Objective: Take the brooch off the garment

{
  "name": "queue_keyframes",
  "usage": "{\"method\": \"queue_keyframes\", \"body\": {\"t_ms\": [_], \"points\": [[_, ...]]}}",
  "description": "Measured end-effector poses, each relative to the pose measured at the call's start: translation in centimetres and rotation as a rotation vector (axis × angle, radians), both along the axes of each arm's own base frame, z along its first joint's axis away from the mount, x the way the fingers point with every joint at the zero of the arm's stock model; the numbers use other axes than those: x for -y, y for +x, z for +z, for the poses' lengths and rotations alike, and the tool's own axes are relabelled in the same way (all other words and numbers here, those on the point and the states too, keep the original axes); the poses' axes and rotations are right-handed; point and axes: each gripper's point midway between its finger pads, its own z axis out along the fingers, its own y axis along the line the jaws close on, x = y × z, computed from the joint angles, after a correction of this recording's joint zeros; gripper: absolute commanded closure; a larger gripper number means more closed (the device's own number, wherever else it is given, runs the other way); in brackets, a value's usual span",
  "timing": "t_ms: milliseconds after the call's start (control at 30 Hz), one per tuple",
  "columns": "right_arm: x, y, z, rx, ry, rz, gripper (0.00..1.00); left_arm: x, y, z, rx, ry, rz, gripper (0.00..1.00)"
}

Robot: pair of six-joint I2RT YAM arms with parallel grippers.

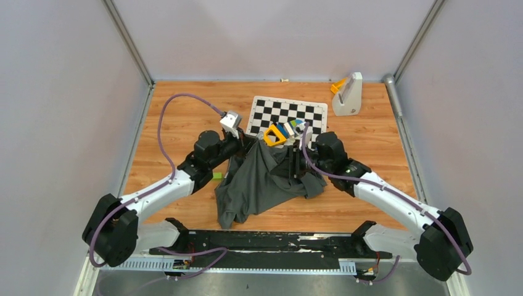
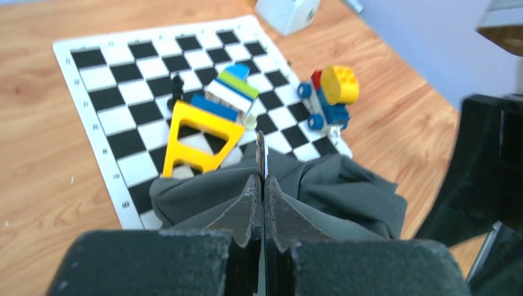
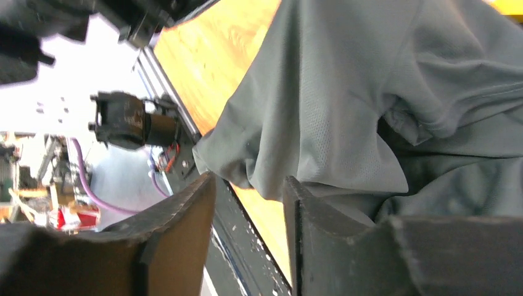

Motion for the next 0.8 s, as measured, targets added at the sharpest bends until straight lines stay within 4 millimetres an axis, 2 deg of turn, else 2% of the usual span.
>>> {"method": "queue_keyframes", "body": {"t_ms": [100,200,300,433,800], "points": [[1.2,1.5,1.6,0.011,0.035,-0.078,0.32,-0.1,-0.4,2.1,0.078,-0.07,-0.007,1.0],[2.9,3.2,3.9,0.023,0.111,-0.161,0.26,0.5,-0.8,3.7,0.103,-0.151,-0.032,1.0],[4.2,4.4,7.1,0.065,0.228,-0.216,0.26,1.4,-1.5,5.8,0.113,-0.279,-0.074,1.0],[3.6,4.3,9.6,0.07,0.341,-0.199,0.28,2.2,-2.4,8.0,0.109,-0.435,-0.13,1.0],[2.0,5.7,12.5,0.005,0.528,-0.184,0.41,2.6,-4.6,12.5,0.052,-0.679,-0.231,1.0]]}}
